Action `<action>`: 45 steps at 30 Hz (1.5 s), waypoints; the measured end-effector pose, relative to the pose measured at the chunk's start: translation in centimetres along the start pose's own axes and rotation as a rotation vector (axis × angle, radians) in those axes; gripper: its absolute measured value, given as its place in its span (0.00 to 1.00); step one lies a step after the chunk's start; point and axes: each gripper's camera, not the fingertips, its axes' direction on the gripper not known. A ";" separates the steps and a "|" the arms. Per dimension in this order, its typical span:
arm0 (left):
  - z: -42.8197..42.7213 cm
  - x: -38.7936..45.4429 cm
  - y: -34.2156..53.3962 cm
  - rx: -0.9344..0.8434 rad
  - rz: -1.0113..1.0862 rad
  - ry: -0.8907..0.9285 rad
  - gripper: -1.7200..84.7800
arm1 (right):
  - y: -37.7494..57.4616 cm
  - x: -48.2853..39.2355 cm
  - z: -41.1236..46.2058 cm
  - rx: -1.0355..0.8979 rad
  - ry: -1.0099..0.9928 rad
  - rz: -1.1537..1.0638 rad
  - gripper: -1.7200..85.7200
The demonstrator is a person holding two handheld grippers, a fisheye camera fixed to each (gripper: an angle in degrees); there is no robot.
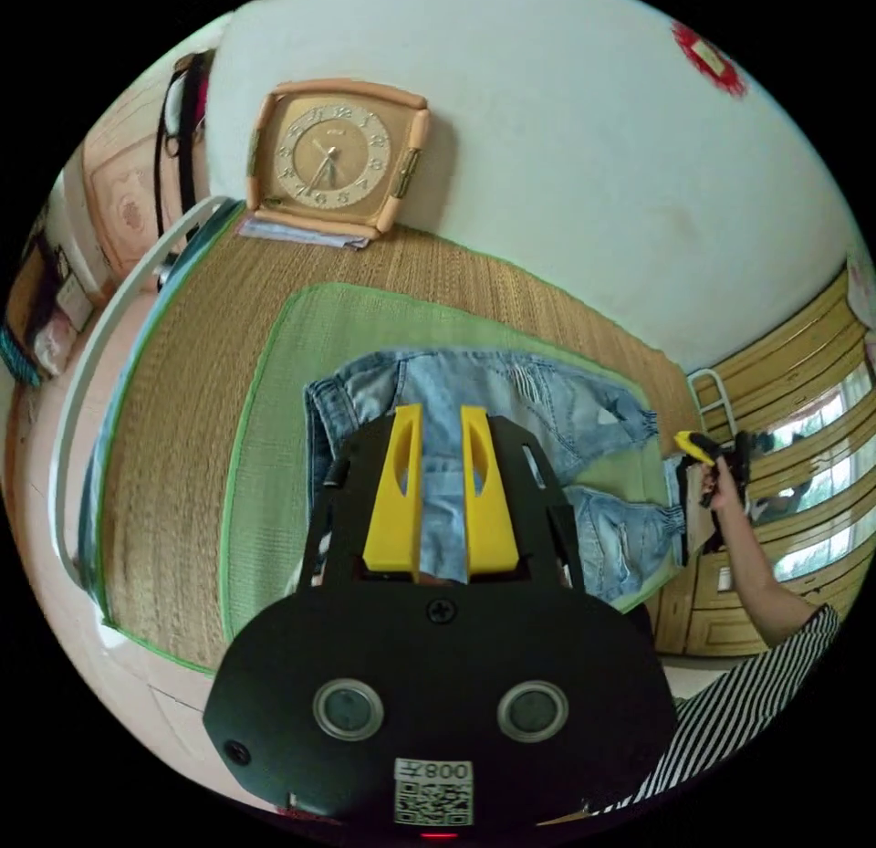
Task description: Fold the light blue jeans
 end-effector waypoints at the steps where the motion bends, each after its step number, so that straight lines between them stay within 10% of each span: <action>1: 0.0 -1.2 1.4 -0.011 -0.024 0.035 0.10 | 2.7 -2.8 3.5 -0.062 0.019 -0.092 0.09; 12: 5.2 -4.9 7.5 -0.425 -0.033 -0.228 0.06 | 26.9 -21.3 28.5 -0.436 0.328 -0.622 0.06; 45: 1.7 -15.2 -4.8 -0.285 -0.242 -0.232 0.04 | 36.1 -20.5 38.6 -0.529 0.044 -0.490 0.03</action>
